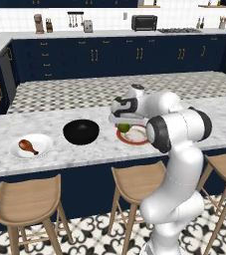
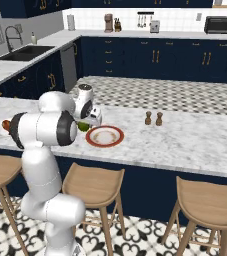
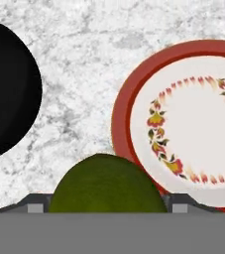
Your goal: Pick the chicken drumstick and lime from their plates and place them in the bowl. Then put the bowl in the fridge.
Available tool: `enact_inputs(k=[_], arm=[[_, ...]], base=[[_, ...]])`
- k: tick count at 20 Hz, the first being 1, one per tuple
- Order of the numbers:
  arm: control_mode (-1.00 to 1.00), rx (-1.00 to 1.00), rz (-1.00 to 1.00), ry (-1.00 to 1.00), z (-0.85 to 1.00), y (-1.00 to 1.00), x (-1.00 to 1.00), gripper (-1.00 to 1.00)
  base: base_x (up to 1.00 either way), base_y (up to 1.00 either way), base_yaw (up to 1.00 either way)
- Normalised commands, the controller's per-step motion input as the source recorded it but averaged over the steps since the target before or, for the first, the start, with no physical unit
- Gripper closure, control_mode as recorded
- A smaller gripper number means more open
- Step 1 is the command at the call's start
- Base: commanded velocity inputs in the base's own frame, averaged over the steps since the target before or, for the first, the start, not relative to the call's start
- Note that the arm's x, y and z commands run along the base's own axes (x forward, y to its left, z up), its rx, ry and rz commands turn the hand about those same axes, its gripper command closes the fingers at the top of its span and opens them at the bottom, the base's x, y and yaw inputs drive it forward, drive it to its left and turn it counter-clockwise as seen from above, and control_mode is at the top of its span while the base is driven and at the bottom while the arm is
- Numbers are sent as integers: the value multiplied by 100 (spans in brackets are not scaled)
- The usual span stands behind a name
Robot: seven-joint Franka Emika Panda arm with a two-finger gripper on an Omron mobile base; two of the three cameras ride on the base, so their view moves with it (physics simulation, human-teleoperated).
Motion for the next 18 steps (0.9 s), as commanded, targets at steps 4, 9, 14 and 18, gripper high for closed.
enact_inputs(k=[4, 9, 14, 18], arm=[[-100, 0, 17, -6, 35, 100, 10, 100], [-100, 0, 13, 0, 4, 100, 47, 100], [-100, 0, 9, 1, -1, 82, 69, 100], [-100, 0, 4, 2, -16, 52, 39, 100]], base=[[0, 0, 0], [0, 0, 0], [0, 0, 0], [0, 0, 0]])
